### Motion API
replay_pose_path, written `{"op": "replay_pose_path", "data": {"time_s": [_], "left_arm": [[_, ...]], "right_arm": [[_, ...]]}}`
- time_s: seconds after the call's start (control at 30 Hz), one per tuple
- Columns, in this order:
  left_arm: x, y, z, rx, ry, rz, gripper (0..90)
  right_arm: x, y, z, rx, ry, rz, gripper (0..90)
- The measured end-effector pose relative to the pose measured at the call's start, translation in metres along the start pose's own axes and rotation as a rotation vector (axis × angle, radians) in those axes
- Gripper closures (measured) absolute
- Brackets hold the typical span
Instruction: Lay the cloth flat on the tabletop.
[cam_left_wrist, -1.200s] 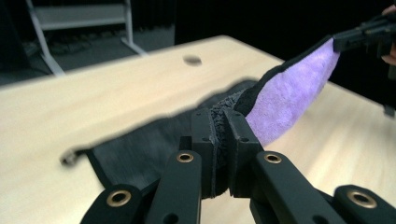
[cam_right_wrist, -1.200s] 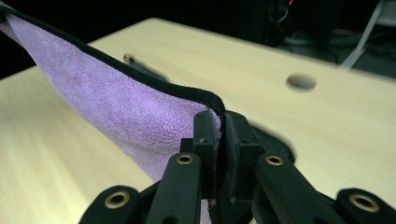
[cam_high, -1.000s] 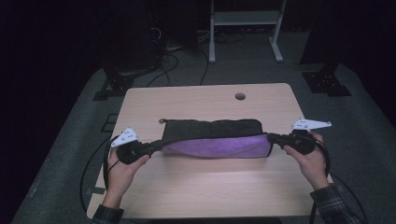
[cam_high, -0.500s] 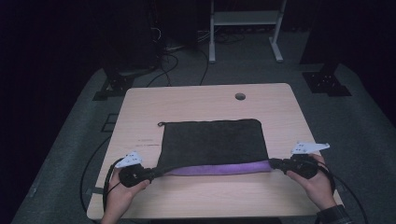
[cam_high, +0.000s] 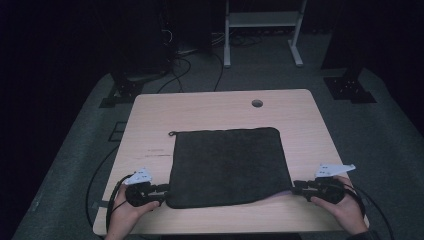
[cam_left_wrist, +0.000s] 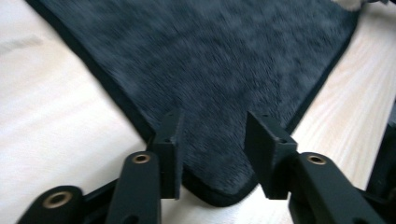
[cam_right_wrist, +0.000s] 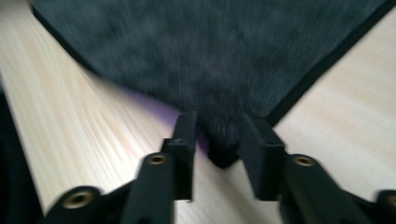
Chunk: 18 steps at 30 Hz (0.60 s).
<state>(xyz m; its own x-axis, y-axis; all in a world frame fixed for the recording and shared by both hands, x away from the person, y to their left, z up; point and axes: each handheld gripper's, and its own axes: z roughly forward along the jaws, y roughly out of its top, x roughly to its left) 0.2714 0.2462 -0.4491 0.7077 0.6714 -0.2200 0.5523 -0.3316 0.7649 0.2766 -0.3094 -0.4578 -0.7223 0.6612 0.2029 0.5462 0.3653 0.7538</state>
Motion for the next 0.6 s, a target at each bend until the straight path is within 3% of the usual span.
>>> {"op": "replay_pose_path", "data": {"time_s": [0.1, 0.2, 0.3, 0.4, 0.6], "left_arm": [[0.005, 0.002, -0.003, -0.024, 0.042, 0.011, 51.9], [0.012, 0.003, 0.001, -0.024, 0.061, 0.018, 47.4], [0.018, 0.006, 0.008, -0.013, 0.078, 0.040, 47.5], [0.022, 0.012, 0.015, -0.016, 0.117, 0.069, 47.5], [0.034, 0.021, 0.028, -0.024, 0.152, 0.076, 48.9]], "right_arm": [[-0.003, 0.005, -0.009, -0.076, -0.015, 0.013, 50.7], [-0.010, 0.009, -0.008, -0.107, -0.079, 0.008, 43.1], [-0.022, 0.013, 0.001, -0.088, -0.170, 0.020, 40.0], [-0.035, 0.017, 0.010, -0.062, -0.216, 0.037, 37.9], [-0.061, 0.019, 0.027, -0.009, -0.338, 0.076, 38.2]]}}
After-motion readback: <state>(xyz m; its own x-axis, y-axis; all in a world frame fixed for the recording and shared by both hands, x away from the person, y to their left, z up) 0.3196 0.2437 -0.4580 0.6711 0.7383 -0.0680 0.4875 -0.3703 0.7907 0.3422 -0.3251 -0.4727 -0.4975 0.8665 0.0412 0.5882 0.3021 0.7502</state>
